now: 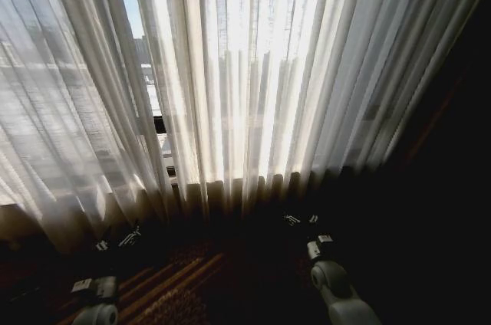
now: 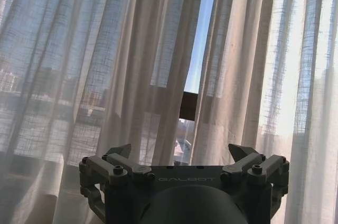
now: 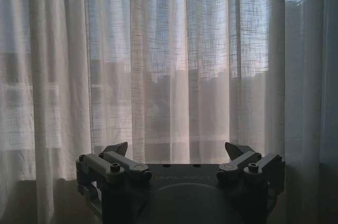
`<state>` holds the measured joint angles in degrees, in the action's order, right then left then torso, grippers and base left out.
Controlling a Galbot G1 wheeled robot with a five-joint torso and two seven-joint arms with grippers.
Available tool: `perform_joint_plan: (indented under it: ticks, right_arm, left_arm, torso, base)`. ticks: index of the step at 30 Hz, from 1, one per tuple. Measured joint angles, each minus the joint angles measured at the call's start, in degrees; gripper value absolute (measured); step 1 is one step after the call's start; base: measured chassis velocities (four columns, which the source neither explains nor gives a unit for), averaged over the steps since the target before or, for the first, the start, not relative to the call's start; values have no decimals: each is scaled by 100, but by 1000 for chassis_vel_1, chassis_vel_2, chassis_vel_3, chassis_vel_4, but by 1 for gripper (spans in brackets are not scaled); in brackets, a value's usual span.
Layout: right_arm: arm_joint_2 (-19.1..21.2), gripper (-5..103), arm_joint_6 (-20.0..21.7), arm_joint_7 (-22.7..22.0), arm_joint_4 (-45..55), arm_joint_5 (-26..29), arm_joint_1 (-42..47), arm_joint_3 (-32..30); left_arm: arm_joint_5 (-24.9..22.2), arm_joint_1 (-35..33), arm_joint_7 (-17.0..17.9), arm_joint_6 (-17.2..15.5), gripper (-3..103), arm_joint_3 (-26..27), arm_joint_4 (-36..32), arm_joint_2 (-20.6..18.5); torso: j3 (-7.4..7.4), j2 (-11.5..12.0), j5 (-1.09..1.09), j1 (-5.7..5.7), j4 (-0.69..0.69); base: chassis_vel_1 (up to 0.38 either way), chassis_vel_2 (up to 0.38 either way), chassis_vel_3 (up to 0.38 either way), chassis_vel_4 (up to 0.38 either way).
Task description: Open the curtains by pulling them apart, changing their state from closed to fully open.
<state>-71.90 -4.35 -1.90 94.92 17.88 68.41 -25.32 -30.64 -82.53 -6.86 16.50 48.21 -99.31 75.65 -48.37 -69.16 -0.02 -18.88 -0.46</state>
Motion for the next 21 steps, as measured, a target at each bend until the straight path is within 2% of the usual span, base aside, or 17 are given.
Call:
perform_joint_plan:
  ticks: [12,21]
  right_arm:
    - [13,100,-60,116,-115,-11,-128,99]
    - [13,100,-71,211,-108,-15,-92,105]
  left_arm:
    - [0,0,0,0,100,0,0,0]
    - [0,0,0,0,100,0,0,0]
  torso:
    - [1,-1,0,2,0]
    - [1,-1,0,2,-1]
  base:
    - [-20,22,25,-20]
    - [-195,162,172,-171]
